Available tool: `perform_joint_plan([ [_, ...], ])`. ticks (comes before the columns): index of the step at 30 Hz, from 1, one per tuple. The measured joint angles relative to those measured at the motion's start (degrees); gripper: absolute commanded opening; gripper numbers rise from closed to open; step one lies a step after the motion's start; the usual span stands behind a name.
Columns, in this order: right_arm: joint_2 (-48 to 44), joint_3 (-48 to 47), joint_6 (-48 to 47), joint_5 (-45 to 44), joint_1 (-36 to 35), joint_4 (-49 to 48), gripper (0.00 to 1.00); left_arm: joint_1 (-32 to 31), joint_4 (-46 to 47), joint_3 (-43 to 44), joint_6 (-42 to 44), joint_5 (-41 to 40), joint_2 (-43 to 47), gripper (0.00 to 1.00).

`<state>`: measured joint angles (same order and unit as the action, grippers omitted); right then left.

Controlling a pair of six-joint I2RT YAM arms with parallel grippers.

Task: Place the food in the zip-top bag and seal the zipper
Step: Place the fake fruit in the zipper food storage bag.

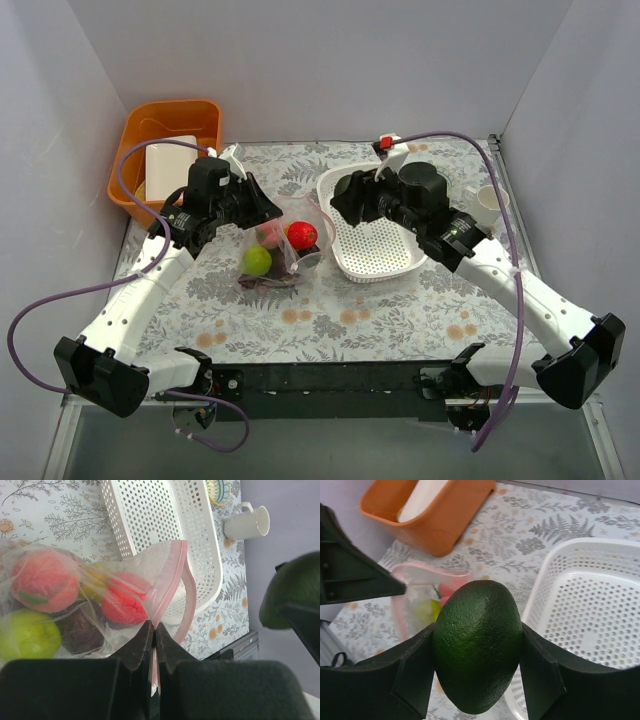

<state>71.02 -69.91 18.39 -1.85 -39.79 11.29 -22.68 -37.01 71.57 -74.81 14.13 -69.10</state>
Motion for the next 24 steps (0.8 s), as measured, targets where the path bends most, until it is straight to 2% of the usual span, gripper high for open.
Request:
perform_joint_plan([
  [4, 0.8, 0.4, 2.8, 0.6, -3.9, -1.7, 0.31, 0.0, 0.0, 0.0, 0.0, 0.0, 0.0, 0.0],
  [15, 15.2, -0.5, 5.9, 3.5, -10.5, -2.5, 0.32, 0.0, -0.3, -0.3, 0.0, 0.0, 1.0, 0.0],
  [19, 19.4, -4.0, 5.9, 5.5, -11.7, -2.6, 0.41, 0.0, -0.9, -0.6, 0.0, 0.0, 1.4, 0.0],
  [21, 20.6, -5.3, 5.9, 6.7, -12.0, -3.2, 0.55, 0.0, -1.1, -0.6, 0.0, 0.0, 1.5, 0.0],
  [24, 21.3, -5.9, 5.9, 7.7, -12.3, -4.2, 0.56, 0.0, -1.6, -0.6, -0.2, -0.2, 1.7, 0.0],
])
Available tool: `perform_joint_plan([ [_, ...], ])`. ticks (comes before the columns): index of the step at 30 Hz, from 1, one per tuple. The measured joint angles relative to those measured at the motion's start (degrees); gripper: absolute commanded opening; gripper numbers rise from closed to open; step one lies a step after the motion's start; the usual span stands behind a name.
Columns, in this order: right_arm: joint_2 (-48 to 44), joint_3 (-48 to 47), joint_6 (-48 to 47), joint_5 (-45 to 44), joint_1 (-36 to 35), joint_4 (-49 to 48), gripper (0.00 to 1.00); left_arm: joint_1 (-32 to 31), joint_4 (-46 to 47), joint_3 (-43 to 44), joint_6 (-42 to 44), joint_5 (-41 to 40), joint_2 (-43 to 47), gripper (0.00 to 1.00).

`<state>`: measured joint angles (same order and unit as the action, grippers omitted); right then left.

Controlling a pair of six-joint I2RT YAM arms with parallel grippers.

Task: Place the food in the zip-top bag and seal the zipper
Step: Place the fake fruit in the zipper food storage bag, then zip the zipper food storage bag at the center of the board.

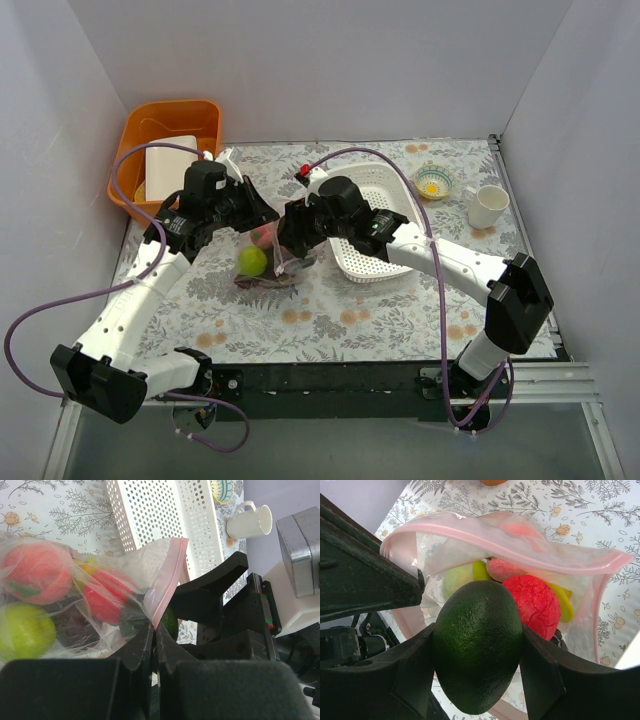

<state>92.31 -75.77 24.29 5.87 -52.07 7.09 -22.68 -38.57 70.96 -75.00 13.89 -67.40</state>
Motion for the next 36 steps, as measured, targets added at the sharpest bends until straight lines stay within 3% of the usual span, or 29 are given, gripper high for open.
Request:
perform_joint_plan([
  [4, 0.0, -0.1, 0.0, 0.3, -0.1, -0.7, 0.69, 0.0, -0.5, 0.0, -0.3, -0.7, 0.8, 0.0],
  [7, 0.0, -0.2, -0.2, -0.7, -0.1, -1.5, 0.72, 0.0, -0.9, 0.0, -0.7, -1.4, 1.6, 0.0],
  [18, 1.3, -4.8, -0.7, -1.7, 0.9, -3.7, 0.63, 0.0, -1.6, 0.3, -1.4, -1.4, 2.3, 0.0],
  [24, 1.4, -4.2, -0.6, -3.2, 1.0, -4.0, 0.71, 0.1, -1.7, 0.4, -1.6, -1.4, 2.3, 0.0],
  [30, -7.5, 2.5, -0.9, -12.7, 1.3, -1.3, 0.73, 0.1, -1.7, 0.5, -1.7, -1.4, 2.3, 0.0],
  [36, -14.8, 3.0, -1.0, -19.3, 2.1, 1.4, 0.7, 0.1, -1.7, 0.5, -1.8, -1.4, 2.3, 0.0],
])
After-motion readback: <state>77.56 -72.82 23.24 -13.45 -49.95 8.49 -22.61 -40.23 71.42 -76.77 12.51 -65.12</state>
